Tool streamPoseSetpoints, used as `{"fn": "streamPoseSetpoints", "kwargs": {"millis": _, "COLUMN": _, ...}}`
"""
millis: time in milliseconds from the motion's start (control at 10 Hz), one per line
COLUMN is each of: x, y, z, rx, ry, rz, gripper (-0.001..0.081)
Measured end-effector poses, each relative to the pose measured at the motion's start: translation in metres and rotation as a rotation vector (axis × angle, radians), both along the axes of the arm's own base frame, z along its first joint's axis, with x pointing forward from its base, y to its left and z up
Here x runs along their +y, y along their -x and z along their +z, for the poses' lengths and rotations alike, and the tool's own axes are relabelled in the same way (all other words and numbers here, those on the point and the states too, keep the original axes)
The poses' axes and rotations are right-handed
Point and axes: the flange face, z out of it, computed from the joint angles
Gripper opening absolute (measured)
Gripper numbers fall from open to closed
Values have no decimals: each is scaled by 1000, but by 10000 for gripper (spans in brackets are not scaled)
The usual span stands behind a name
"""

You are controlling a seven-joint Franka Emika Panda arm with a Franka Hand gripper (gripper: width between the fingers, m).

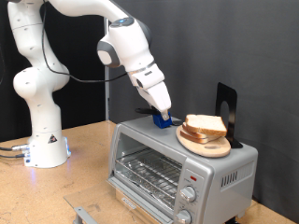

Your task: Make a piece of toast with the oven

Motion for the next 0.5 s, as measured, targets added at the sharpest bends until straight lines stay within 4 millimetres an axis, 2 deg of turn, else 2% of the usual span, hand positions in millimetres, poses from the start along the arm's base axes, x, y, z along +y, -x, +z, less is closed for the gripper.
{"fn": "streamPoseSetpoints", "kwargs": {"millis": 500, "x": 10, "y": 4, "z": -7, "rx": 11, "ry": -13, "rz": 24, "gripper": 682}}
